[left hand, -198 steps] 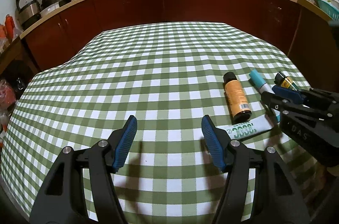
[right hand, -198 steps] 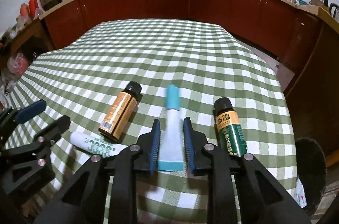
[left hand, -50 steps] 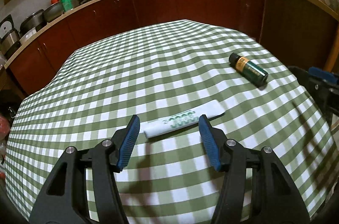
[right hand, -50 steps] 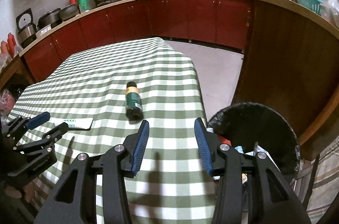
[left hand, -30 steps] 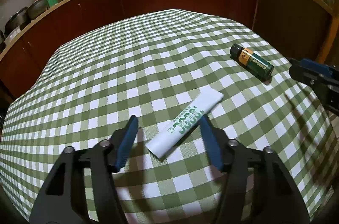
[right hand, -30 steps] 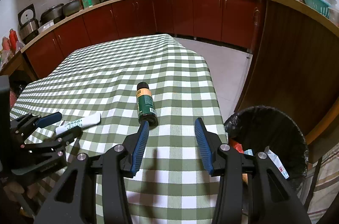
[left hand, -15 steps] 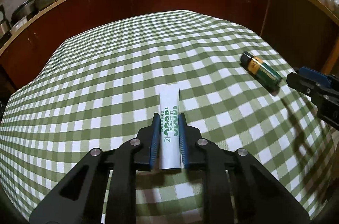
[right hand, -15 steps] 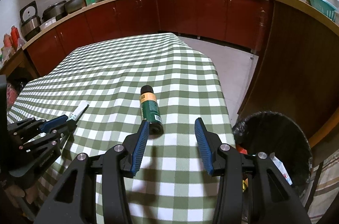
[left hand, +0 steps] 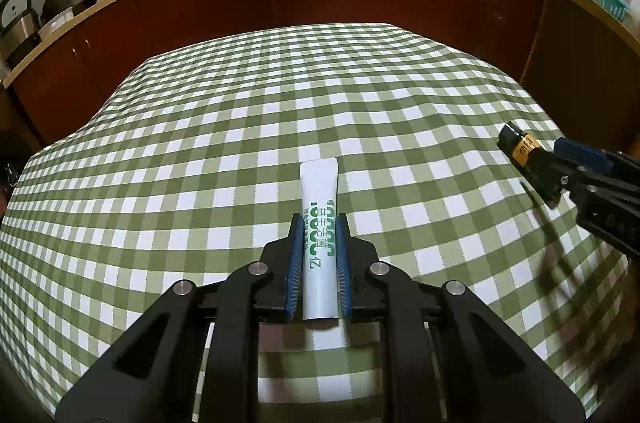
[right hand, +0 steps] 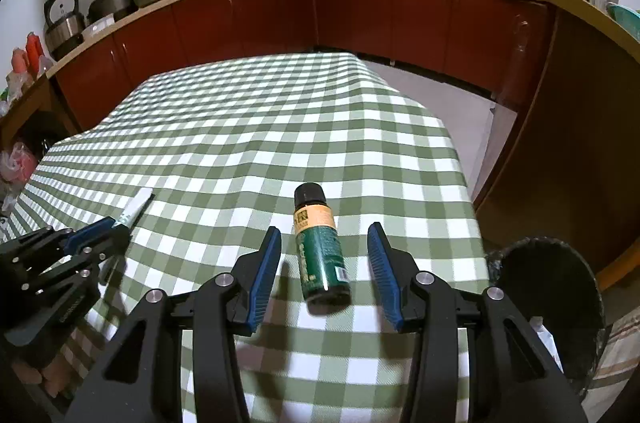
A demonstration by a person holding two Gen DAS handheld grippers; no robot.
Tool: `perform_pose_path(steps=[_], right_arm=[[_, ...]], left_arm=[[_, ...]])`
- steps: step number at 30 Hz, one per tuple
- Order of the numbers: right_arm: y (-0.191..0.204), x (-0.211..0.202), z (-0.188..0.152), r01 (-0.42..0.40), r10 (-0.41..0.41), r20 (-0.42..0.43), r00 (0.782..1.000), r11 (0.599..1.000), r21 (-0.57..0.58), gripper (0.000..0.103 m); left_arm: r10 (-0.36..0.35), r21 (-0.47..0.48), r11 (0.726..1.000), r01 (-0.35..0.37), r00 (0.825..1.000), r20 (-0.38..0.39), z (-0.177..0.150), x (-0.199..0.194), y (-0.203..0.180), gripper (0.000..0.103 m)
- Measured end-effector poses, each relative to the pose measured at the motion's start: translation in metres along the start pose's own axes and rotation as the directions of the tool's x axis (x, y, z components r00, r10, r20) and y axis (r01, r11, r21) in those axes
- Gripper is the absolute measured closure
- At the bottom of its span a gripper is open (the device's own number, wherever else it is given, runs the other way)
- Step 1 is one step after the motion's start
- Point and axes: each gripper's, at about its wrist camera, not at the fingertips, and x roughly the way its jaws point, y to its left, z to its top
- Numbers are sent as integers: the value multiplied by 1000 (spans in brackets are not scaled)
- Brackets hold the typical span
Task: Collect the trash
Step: 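Grasp the green bottle with the right tool while the left tool grasps the white tube, then carry the green bottle and white tube over the black bin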
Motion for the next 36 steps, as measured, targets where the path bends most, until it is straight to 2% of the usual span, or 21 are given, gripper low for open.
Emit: perform_pose_path(steps=[2, 6, 9, 23, 31, 36], right_arm=[[1, 4, 1, 3, -3, -12, 1000, 1000, -5, 58], [4, 12, 0, 6, -7, -40, 999, 1000, -18, 73], [4, 13, 0, -3, 2, -52, 999, 1000, -19, 78], [4, -12, -16, -16, 16, -17, 1000, 1000, -12, 78], [-17, -43, -27, 0, 0, 30, 1000, 1000, 21, 78], [-39, -66, -35, 30, -34, 64, 997, 998, 60, 78]], left_arm=[[4, -9, 1000, -4, 1000, 0, 1, 0, 2, 88], [3, -23, 1000, -3, 1000, 0, 1, 1, 7, 88], [5, -30, 1000, -5, 1000, 1, 1, 1, 10, 89], [8, -41, 999, -6, 1000, 25, -3, -18, 4, 89], [-21, -24, 999, 22, 998, 57, -4, -41, -19, 89], [-64, 2, 998, 64, 994, 85, -2, -58, -47, 89]])
